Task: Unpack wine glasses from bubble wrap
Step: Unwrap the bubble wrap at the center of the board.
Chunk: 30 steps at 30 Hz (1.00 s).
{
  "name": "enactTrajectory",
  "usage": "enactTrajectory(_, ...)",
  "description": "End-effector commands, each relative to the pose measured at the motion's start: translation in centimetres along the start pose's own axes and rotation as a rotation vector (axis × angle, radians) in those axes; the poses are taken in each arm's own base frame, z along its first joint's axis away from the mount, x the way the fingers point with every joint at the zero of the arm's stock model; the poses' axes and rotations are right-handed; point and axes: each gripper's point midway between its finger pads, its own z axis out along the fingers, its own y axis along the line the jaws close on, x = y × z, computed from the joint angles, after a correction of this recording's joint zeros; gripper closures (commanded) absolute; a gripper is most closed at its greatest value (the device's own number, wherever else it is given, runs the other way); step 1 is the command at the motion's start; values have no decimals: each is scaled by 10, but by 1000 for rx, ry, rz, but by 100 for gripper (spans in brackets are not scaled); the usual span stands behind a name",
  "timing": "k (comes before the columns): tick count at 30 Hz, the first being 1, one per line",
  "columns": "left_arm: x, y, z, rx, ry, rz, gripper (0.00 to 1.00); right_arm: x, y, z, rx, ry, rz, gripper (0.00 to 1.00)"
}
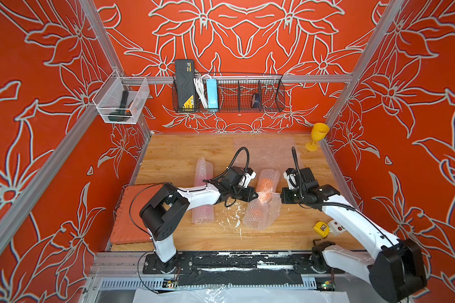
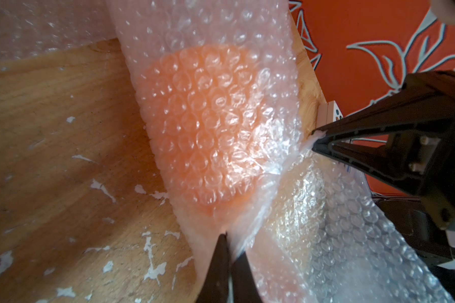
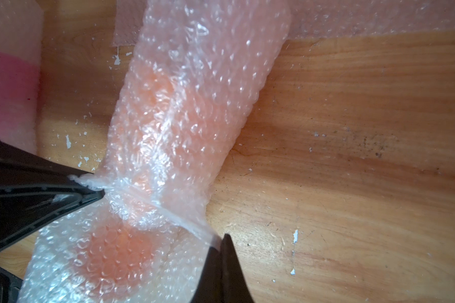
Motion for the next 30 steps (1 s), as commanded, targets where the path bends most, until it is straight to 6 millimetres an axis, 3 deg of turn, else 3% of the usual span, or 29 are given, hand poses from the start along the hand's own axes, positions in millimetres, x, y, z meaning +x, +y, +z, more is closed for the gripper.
enactTrajectory(1,1,20,-13,-68,-11,-41,100,10,-23,-1,91,14,27,100)
enactTrajectory(30,6,24,-18,-76,-17,-54,100,13,-31,-1,97,14,43,100)
